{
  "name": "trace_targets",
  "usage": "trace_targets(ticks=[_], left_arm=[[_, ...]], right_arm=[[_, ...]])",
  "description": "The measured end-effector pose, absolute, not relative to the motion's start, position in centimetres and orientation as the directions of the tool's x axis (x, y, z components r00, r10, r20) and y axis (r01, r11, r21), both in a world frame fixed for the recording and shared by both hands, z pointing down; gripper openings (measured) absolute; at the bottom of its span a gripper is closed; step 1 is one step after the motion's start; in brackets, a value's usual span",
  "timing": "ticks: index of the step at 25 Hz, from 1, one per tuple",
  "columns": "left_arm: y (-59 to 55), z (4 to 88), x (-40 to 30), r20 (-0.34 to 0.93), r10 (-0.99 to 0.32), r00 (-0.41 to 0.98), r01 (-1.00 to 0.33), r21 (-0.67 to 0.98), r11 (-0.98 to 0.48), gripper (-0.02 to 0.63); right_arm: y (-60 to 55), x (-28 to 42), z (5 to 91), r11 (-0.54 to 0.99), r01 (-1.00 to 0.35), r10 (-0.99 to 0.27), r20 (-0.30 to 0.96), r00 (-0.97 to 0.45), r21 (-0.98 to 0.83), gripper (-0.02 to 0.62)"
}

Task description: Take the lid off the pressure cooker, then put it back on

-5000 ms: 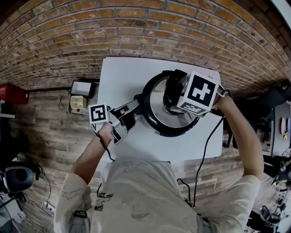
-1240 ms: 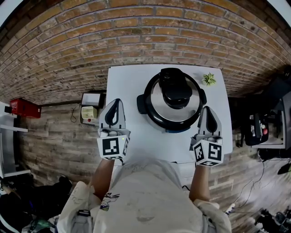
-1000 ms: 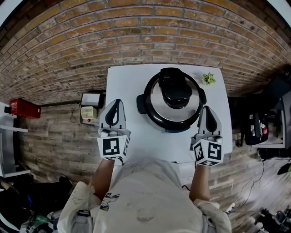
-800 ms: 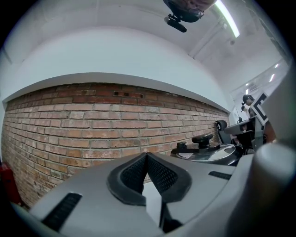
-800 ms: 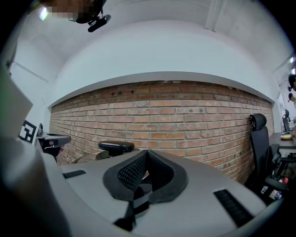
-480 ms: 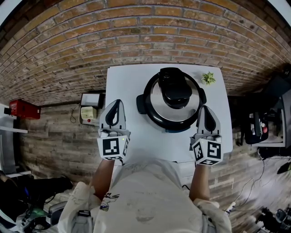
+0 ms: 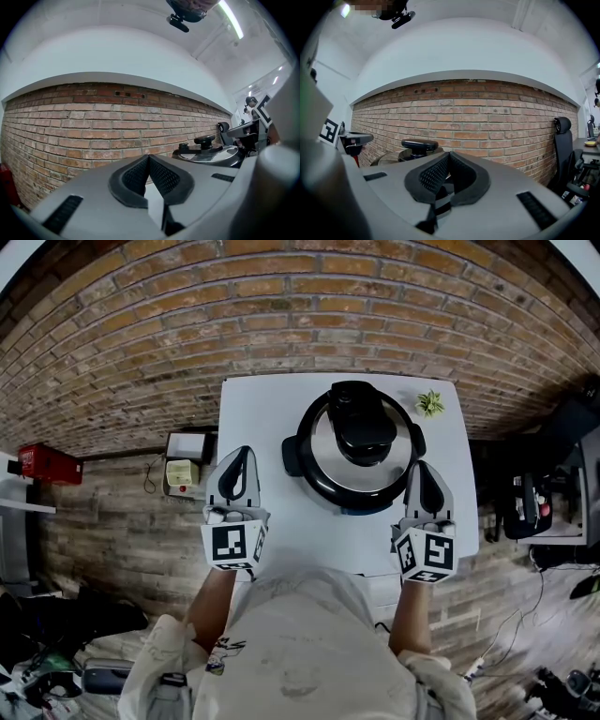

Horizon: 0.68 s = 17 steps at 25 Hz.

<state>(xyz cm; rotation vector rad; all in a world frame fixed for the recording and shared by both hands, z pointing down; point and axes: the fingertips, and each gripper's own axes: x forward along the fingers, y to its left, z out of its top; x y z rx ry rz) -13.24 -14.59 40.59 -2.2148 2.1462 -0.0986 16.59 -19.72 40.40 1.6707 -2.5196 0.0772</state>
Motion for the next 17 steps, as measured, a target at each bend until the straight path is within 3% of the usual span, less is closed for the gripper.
trace_targets(ticks=[17], left_arm=[[-14.71, 40.51, -13.04, 0.016, -0.999, 0.041, -0.995, -0.095, -0.043, 0.015]], right_arm=[[-19.79, 16.46, 40.41, 0.405, -0.914, -0.906, 0.152, -0.394, 0.041, 0.017]])
